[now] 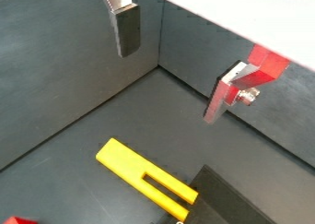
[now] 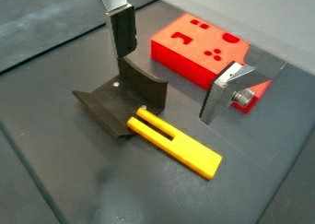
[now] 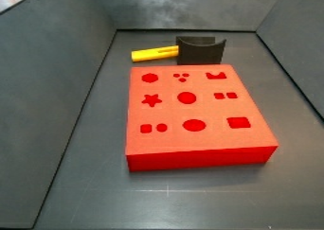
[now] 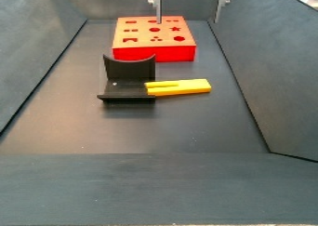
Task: Pick up the square-circle object. Move up. Place the square-circle object on the fixture. Regrasp the square-circle object. Move to above the board. Insert the square-circle object.
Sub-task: Pick up the square-circle object.
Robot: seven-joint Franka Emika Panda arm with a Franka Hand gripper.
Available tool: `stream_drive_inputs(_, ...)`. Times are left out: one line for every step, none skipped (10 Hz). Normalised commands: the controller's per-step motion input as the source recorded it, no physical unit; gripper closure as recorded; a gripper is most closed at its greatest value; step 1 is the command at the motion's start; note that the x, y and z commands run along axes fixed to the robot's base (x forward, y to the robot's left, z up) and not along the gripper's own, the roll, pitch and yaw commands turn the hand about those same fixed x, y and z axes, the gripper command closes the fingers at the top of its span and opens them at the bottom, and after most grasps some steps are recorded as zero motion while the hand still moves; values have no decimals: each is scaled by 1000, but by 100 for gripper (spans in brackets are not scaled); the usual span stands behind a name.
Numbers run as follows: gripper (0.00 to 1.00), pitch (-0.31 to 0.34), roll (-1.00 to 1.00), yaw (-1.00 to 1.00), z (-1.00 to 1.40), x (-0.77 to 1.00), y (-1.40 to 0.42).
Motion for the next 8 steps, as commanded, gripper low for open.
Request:
stream_drive_inputs(0, 0, 0, -1000, -306, 0, 0)
stream_drive_inputs(0, 0, 0, -1000, -371, 0, 0)
stream_drive_inputs(0, -19, -4, -1000, -454, 0, 0)
stream_drive_inputs(0, -41, -11, -1000, -486, 0, 0)
stream_drive_inputs(0, -59, -17, -1000, -497, 0, 0)
stream_drive_inputs(0, -77, -21, -1000, -511, 0, 0)
stream_drive_inputs(0, -127, -40, -1000, -554, -9, -6)
stream_drive_inputs(0, -141, -40, -1000, -563, -23, -9)
